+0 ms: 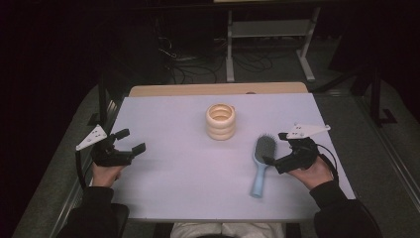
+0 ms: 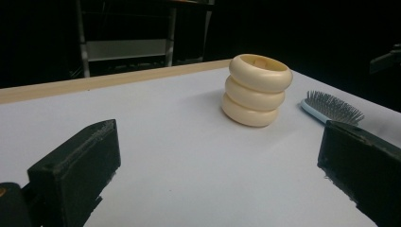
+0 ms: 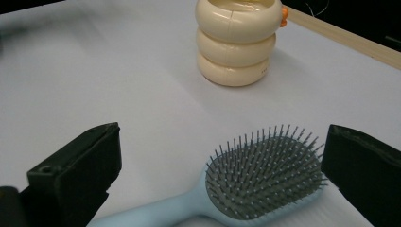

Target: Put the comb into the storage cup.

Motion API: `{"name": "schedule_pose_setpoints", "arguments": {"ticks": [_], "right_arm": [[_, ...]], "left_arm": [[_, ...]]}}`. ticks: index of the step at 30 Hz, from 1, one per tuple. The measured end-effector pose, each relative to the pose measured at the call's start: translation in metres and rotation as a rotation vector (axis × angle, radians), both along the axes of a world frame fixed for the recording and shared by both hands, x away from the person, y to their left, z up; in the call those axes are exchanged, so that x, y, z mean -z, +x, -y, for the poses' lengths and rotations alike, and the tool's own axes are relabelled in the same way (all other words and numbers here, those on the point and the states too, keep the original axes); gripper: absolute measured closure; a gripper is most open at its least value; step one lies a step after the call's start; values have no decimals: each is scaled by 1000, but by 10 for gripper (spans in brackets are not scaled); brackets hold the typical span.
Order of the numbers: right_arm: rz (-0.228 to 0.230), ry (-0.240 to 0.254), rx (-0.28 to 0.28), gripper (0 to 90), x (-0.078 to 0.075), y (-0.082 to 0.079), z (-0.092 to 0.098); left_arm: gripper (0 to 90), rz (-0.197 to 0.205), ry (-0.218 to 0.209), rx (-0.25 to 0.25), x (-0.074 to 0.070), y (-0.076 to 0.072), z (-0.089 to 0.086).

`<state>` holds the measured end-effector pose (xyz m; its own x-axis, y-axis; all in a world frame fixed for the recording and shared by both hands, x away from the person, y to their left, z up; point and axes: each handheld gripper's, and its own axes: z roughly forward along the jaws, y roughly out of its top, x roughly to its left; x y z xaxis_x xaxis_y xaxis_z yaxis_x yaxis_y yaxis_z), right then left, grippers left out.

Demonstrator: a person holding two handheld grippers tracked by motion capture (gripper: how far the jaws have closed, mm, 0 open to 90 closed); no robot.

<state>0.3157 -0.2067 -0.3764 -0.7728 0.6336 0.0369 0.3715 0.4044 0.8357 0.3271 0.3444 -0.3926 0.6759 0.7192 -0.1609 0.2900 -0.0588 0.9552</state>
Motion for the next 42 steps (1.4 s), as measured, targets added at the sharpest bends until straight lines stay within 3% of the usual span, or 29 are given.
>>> {"name": "schedule_pose_setpoints", "arguments": {"ticks": [17, 19, 35, 40, 42], "right_arm": [[-30, -26, -56, 0, 1, 2, -25], [-28, -37, -78, 62, 1, 2, -30], [-52, -68, -121, 134, 6, 3, -45], [-78, -87, -143, 160, 10, 4, -49], [-92, -100, -156, 211, 11, 3, -52]], "left_arm": [[0, 3, 1, -1, 0, 0, 1], [0, 2, 3, 0, 0, 0, 1], [0, 4, 4, 0, 0, 0, 1], [0, 12, 3, -4, -1, 0, 0], [0, 11, 4, -4, 0, 0, 0]]}}
